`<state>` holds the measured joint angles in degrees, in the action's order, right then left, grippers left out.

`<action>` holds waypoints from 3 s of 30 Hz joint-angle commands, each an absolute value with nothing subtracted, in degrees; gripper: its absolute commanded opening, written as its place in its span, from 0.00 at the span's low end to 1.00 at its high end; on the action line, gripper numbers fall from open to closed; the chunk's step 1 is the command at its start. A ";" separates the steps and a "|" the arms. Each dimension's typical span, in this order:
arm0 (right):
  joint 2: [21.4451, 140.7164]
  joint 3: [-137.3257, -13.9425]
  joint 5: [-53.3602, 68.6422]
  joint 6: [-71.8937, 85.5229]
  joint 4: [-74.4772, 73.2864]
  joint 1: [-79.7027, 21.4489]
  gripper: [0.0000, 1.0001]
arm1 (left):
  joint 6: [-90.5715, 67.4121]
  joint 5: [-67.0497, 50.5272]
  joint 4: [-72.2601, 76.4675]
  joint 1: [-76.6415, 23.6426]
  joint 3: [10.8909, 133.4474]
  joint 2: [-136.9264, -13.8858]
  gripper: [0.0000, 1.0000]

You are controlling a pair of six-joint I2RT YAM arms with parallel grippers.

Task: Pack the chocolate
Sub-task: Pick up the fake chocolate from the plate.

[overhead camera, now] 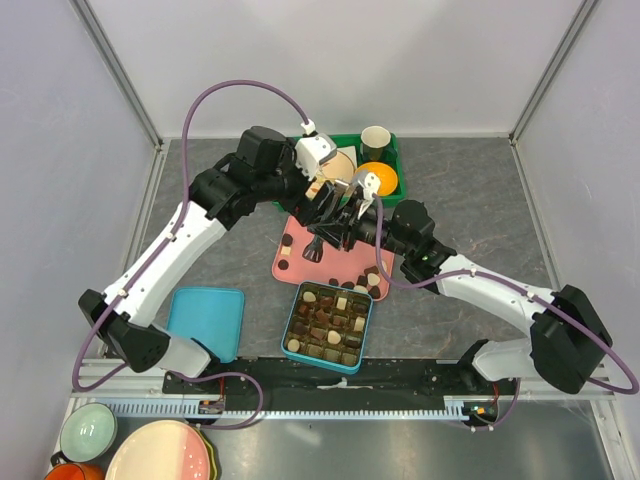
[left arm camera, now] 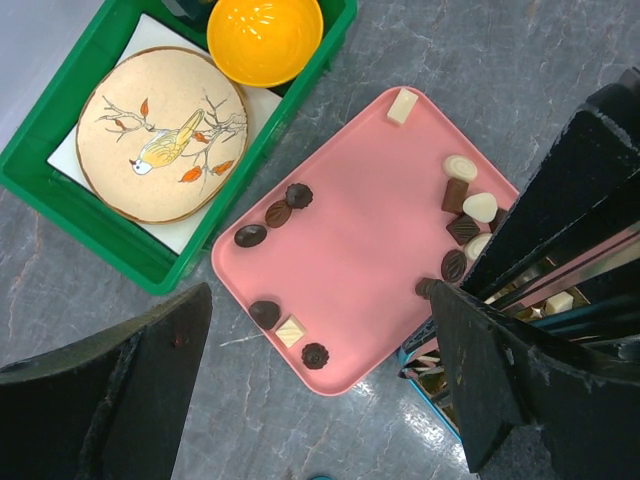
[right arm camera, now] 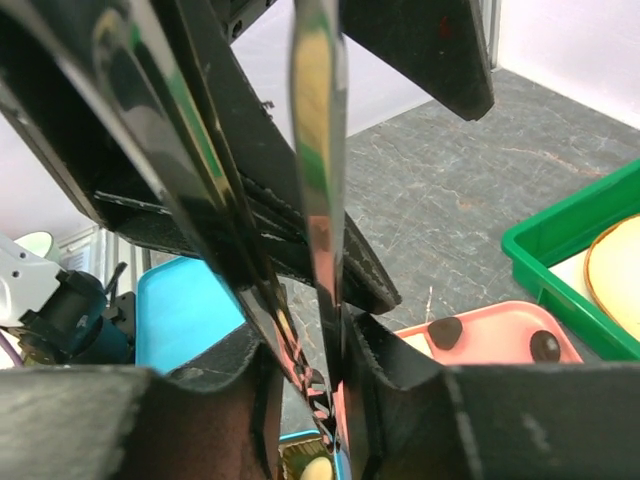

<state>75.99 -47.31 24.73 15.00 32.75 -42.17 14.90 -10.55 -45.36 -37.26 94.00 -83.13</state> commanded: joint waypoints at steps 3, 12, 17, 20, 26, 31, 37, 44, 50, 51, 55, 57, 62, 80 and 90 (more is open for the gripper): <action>76.20 -51.33 20.74 11.51 37.44 -42.36 0.23 | 13.36 -25.84 -50.01 -41.84 94.31 -81.39 0.99; 71.64 -48.88 17.06 8.36 34.55 -42.45 0.09 | 14.85 -13.56 -50.71 -40.00 98.17 -79.72 0.99; 66.27 -44.66 9.42 0.44 31.82 -43.42 0.09 | 11.78 -18.09 -51.33 -25.69 99.23 -78.84 0.99; 65.74 -41.40 6.24 -2.81 34.62 -43.68 0.09 | 11.16 -21.36 -50.71 -16.19 95.73 -79.71 0.99; 72.85 -42.35 1.50 -4.04 40.34 -43.86 0.30 | 15.64 -19.60 -44.65 -9.15 80.35 -82.79 0.99; 82.78 -44.39 -6.23 -0.36 47.86 -43.33 0.22 | 16.43 -23.38 -43.33 -6.07 77.70 -85.34 0.95; 91.84 -46.58 -11.87 1.67 54.84 -43.15 0.31 | 17.49 -22.32 -40.96 -5.80 74.36 -85.25 0.95; 98.61 -50.44 -16.34 0.35 59.41 -43.15 0.57 | 18.37 -21.10 -39.02 -5.71 70.05 -82.97 0.96; 101.77 -51.50 -17.58 -1.58 60.73 -42.98 0.60 | 18.72 -20.66 -38.76 -5.54 69.43 -82.27 0.97; 101.95 -51.59 -17.75 -1.50 60.82 -42.89 0.59 | 18.81 -20.65 -38.67 -5.54 69.26 -82.09 0.97; 102.83 -50.98 -16.88 -0.79 61.17 -42.19 0.58 | 18.81 -20.65 -38.67 -5.45 69.08 -81.65 0.97; 103.36 -50.71 -16.61 -0.62 61.87 -41.84 0.57 | 18.81 -20.39 -38.67 -5.45 68.99 -81.39 0.97; 104.32 -50.54 -15.21 1.22 61.79 -40.78 0.56 | 18.98 -20.13 -38.58 -5.36 68.38 -80.69 0.97; 106.17 -48.69 -11.34 6.42 60.56 -40.34 0.54 | 19.07 -20.13 -38.58 -5.19 67.85 -80.42 0.98; 108.19 -50.36 -11.43 5.63 59.41 -40.08 0.51 | 19.16 -20.39 -38.85 -5.10 67.68 -79.63 0.98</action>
